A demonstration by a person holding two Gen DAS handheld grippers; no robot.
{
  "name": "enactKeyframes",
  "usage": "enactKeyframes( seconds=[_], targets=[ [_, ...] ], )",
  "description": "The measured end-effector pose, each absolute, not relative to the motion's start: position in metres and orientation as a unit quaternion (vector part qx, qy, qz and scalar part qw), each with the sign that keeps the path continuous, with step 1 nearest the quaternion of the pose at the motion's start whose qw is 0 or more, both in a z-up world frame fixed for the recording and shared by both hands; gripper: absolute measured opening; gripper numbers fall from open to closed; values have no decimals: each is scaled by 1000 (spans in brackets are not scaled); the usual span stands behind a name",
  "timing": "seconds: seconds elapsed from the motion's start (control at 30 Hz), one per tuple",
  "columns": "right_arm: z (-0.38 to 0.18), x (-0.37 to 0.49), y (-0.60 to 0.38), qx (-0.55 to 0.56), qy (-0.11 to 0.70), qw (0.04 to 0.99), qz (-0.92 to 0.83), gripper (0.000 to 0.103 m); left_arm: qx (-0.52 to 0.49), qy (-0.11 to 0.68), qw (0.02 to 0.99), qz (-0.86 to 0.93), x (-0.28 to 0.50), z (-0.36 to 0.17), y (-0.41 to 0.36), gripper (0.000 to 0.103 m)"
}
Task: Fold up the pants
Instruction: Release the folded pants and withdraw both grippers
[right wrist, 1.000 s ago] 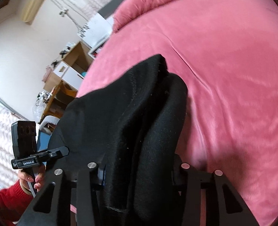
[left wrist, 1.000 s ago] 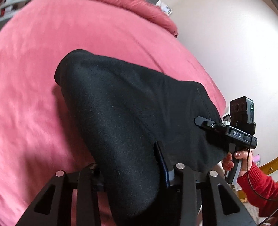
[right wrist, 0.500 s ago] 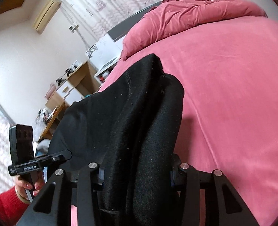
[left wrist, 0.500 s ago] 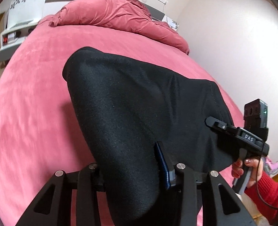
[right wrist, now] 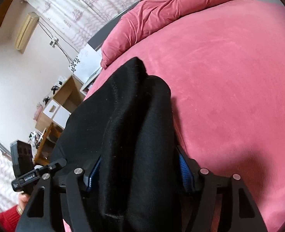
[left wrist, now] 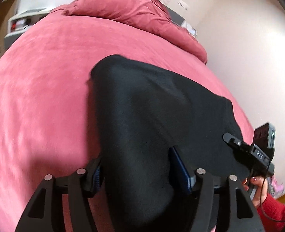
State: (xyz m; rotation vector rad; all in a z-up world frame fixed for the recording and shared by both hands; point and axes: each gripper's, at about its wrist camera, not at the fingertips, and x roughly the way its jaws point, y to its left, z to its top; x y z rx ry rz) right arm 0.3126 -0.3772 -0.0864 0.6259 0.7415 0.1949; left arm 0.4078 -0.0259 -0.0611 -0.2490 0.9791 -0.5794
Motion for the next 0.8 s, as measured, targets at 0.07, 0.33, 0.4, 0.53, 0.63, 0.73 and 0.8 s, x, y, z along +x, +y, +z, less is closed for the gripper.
enactKeyframes(
  seconds=[0.07, 0.33, 0.4, 0.53, 0.63, 0.73, 0.8],
  targets=[
    [-82, 305, -377, 285, 355, 886, 80, 75, -141, 454, 840, -261, 391, -61, -11, 67],
    [-58, 258, -377, 250, 347, 904, -9, 77, -101, 431, 870, -219, 319, -57, 4, 68],
    [-52, 241, -372, 235, 346, 908, -40, 78, -79, 432, 872, -217, 298, -56, -1, 68],
    [-44, 206, -355, 211, 355, 907, -80, 79, -27, 433, 883, -181, 254, -56, -4, 68],
    [-43, 182, -335, 188, 373, 905, -81, 80, -23, 429, 887, -167, 223, -55, -1, 68],
    [-47, 158, -313, 171, 391, 901, -77, 80, -33, 439, 883, -160, 205, -53, 0, 68],
    [-51, 145, -301, 173, 404, 896, -68, 81, -39, 443, 883, -148, 194, -52, 3, 68]
  ],
)
